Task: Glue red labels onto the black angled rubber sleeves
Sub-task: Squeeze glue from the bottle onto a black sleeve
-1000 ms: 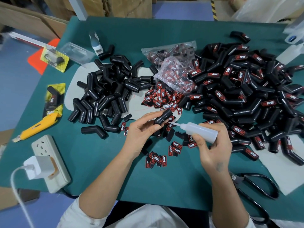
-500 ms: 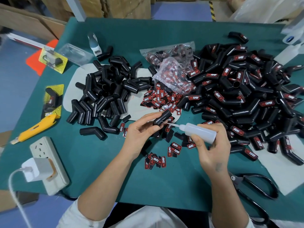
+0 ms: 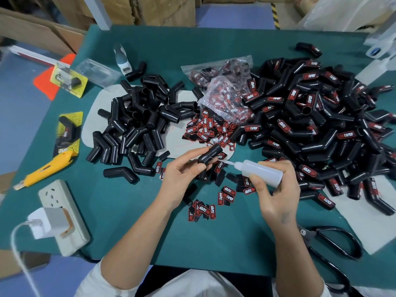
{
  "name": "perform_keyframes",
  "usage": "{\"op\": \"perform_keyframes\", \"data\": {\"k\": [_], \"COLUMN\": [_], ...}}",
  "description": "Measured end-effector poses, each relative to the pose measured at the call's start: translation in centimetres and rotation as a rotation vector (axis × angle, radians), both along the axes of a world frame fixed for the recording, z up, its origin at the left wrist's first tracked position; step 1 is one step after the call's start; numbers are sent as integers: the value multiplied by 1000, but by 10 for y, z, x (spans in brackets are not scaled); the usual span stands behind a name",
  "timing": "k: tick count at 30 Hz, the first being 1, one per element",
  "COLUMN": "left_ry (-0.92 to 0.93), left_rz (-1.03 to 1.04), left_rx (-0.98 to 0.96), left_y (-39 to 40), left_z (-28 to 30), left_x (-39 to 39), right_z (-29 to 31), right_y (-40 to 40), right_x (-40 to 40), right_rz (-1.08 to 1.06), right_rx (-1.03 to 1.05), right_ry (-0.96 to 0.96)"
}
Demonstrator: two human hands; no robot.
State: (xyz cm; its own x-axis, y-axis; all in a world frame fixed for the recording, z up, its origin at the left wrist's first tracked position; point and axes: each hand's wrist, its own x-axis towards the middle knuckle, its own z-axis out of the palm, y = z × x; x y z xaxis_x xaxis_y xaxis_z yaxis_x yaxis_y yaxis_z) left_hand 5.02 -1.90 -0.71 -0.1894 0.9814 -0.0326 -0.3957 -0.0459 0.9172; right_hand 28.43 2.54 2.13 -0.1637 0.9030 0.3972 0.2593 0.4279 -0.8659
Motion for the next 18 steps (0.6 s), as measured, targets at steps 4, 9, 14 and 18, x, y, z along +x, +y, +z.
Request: {"op": "perform_keyframes", "data": {"k": [4, 9, 14, 18], "left_ry": [0, 6, 28, 53], "left_rz": [-3, -8, 1, 3], "left_rx": [-8, -4, 18, 16], "left_y": [1, 1, 2, 2], "left_z": [-5, -8, -4, -5], "left_x": [-1, -1, 0, 0], "right_z": [-1, -1, 1, 1], "right_y": [0, 0, 0, 0], "right_x": [0, 0, 0, -2], "right_rz": [12, 0, 9, 15], "right_rx": [-2, -9, 9, 13], "right_ry": [-10, -6, -11, -13]}}
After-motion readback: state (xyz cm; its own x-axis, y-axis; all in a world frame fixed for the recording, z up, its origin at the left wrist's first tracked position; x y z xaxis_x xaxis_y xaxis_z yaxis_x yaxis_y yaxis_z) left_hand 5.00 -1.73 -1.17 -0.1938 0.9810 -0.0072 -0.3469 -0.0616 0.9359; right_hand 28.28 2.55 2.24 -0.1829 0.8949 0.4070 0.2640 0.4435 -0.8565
